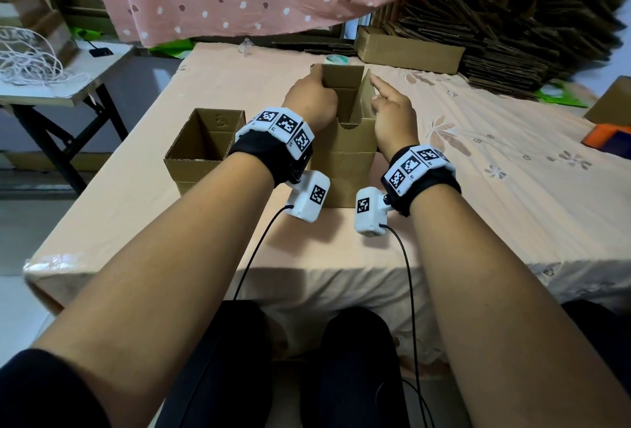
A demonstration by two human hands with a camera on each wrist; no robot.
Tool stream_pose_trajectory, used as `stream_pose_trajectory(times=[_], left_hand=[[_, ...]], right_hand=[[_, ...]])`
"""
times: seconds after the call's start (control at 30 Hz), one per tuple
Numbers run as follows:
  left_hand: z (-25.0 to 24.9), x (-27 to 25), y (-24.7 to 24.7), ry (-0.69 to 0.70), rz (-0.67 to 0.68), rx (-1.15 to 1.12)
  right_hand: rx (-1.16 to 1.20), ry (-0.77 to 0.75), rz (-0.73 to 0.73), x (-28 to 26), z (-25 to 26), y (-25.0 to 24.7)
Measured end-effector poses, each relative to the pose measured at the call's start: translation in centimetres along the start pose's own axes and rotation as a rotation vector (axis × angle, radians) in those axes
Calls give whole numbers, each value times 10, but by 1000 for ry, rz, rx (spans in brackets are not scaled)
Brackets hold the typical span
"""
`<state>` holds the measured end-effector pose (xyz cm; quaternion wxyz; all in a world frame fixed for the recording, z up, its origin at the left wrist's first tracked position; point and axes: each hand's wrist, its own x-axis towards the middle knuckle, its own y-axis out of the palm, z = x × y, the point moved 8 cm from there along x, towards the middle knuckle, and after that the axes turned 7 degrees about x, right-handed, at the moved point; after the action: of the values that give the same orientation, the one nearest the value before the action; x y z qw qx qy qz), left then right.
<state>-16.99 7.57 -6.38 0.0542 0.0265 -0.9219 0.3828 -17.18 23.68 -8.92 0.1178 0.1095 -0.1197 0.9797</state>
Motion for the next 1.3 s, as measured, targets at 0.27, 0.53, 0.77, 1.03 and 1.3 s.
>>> stream_pose_trajectory(times=[0.27,0.53,0.77,1.03,1.3], left_hand=[[0,0,0,1,20,-28],[1,-1,2,-20,49,-60],[3,2,2,-41,74,-57],[3,6,4,-48,92,-1],[5,9,4,-51,95,18]], right_hand=[[9,-5,2,3,-2,-1],[6,0,30,7,-3,0],[-9,6,75,11,-5,4],[13,35,79,15,-10,4],[-16,36,111,21,-16,8]])
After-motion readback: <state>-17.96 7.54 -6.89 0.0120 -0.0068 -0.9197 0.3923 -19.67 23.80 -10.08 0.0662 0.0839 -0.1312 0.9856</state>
